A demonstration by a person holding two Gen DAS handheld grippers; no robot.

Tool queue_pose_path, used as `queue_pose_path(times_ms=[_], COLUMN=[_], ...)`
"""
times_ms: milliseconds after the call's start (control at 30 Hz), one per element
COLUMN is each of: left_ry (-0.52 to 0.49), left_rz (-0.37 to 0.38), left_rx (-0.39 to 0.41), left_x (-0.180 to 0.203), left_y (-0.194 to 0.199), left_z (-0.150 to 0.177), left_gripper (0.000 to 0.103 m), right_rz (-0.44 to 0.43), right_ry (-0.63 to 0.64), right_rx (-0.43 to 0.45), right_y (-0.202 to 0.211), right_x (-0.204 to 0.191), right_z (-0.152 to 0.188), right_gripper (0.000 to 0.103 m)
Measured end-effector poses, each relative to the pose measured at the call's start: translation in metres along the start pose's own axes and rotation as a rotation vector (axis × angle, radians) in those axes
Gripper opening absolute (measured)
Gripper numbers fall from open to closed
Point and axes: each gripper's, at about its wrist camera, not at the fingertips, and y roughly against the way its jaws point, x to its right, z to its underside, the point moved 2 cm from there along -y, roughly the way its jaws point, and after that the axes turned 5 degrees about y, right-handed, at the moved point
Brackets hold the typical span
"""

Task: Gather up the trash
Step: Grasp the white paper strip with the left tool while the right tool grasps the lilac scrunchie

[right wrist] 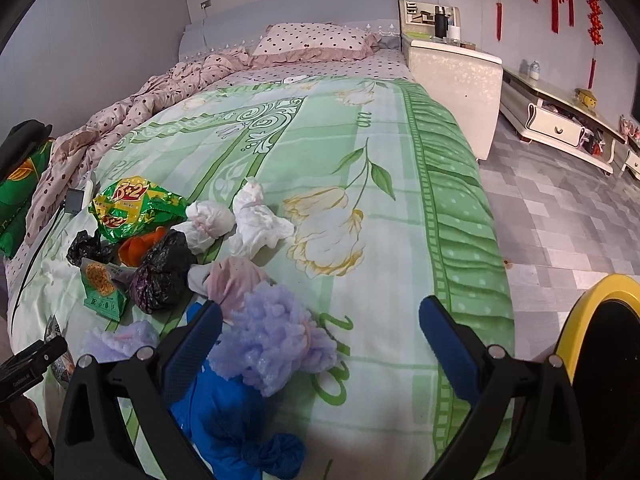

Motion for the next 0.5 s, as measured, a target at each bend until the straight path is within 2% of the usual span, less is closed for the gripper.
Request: queue_pose_path(times_ms=[100,133,167,233,300,400,467,500], left_ry=[0.005,0.006,0.001,-0.025,-0.045,-0.056,-0.059,-0.066], left_rz=[0.015,0.025,0.039,0.034,0.042,0.037,0.030,0.022], left_rx=[-0.022,-0.026,-0.028,-0.012,0.007,0.032,0.039,0.044], left_x=[-0.001,-0.001,0.000,0.003,0.006,0.006,0.006,0.006], left_y=[-0.011,-0.014,-0.017,-0.020,-0.020,-0.020,-0.021,-0.021], left_z=[0.000,0.001,0.001,0.001,0.002,0.001,0.000,0.000], left_gripper=[0.094,0.089,0.079,0.074,0.065,0.049,0.037,0.035], right_rz=[-0.044,-0.053,-0.060,-0.073,-0.083,-0.100,-0.121,-0.130], right_ry=[-0.029,-0.036,-0.042,-0.051,-0.071,-0.074,-0.069,-0.067], right_rx=[-0.011,-0.012,-0.012,-0.014,-0.013,-0.013,-0.018,-0.020], right_y=[-0.009,-0.011,-0.013,-0.017,-0.018,-0.019,-0.020,-0.021], right_x=[0.002,0.003,0.004,0.005,0.008,0.009,0.008,0.006], right_z=[0.003,0.004,0.004,0.006,0.007,0.009,0.010,0.010], right_gripper=[0.095,0.095,0.092,0.085,0.082,0.062,0.042,0.041])
